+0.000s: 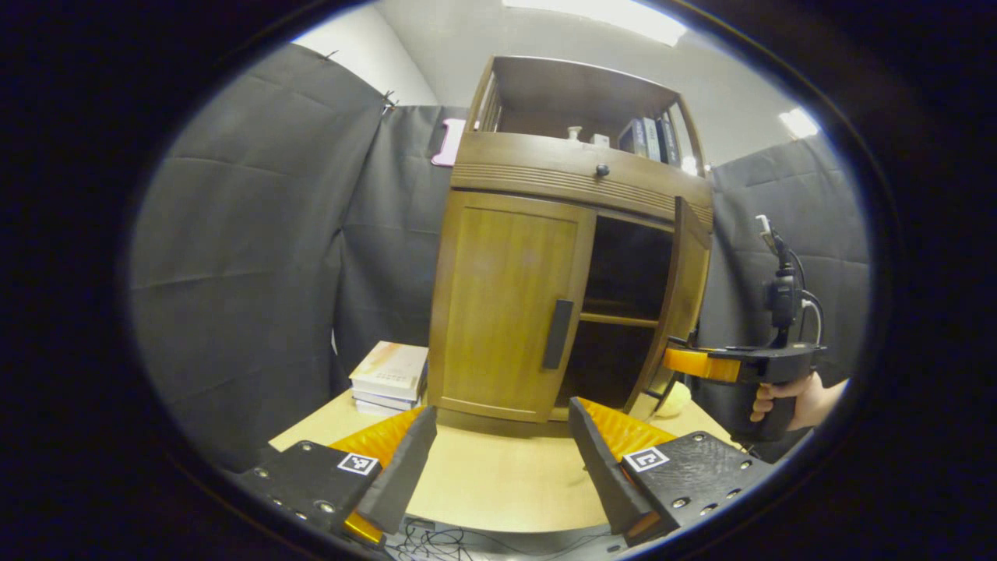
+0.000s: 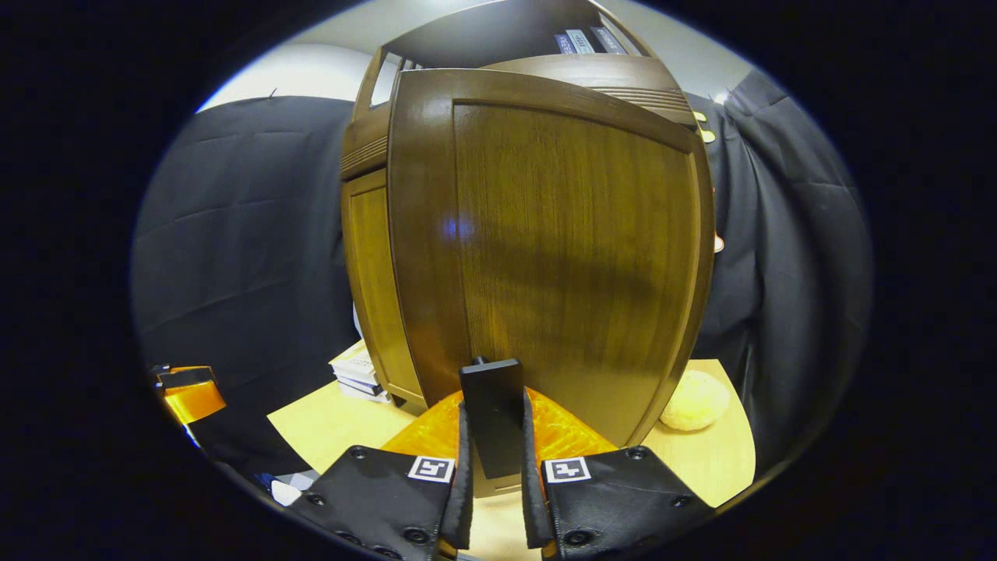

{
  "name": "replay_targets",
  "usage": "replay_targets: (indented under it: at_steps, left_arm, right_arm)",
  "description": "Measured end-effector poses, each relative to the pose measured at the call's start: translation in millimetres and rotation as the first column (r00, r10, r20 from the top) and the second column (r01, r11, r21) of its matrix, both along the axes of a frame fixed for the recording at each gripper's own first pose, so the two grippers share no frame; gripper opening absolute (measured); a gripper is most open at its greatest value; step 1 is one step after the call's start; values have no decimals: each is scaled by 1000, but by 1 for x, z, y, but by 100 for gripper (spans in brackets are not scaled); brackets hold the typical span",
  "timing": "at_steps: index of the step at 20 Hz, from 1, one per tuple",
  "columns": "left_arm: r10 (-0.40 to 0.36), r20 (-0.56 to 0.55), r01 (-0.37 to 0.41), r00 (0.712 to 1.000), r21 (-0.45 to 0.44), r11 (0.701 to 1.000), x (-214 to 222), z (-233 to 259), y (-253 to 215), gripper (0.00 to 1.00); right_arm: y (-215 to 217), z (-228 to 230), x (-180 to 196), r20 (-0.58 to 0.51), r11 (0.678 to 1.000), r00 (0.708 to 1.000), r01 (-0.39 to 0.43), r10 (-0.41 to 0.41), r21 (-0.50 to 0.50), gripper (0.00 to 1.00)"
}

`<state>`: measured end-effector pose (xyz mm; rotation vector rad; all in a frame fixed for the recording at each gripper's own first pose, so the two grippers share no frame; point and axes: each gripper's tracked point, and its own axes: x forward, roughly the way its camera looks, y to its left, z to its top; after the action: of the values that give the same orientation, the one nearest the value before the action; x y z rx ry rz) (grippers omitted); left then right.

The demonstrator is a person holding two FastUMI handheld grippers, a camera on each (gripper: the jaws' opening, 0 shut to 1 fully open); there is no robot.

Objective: Open the right door of the double-door shoe cabinet with the right hand, and open the left door with the left hand.

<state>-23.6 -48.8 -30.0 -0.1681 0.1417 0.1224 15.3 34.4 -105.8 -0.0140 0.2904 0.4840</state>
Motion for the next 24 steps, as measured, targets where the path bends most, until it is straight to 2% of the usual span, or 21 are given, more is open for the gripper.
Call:
replay_targets:
  at_steps: [13,17,24]
  left_arm:
    - [-24,9,24,1000,29,999,10,5,-42,100]
    - [-23,11,23,1000,29,999,11,6,-57,100]
    - [-23,13,23,1000,20,1000,12,4,-80,100]
  right_arm:
    - [-74,-10,-40,-22,998,999,-48,48,28,27]
    - [-103,-4,-43,0,997,997,-71,71,-3,27]
    - [-155,-8,-42,-11,997,997,-72,72,11,28]
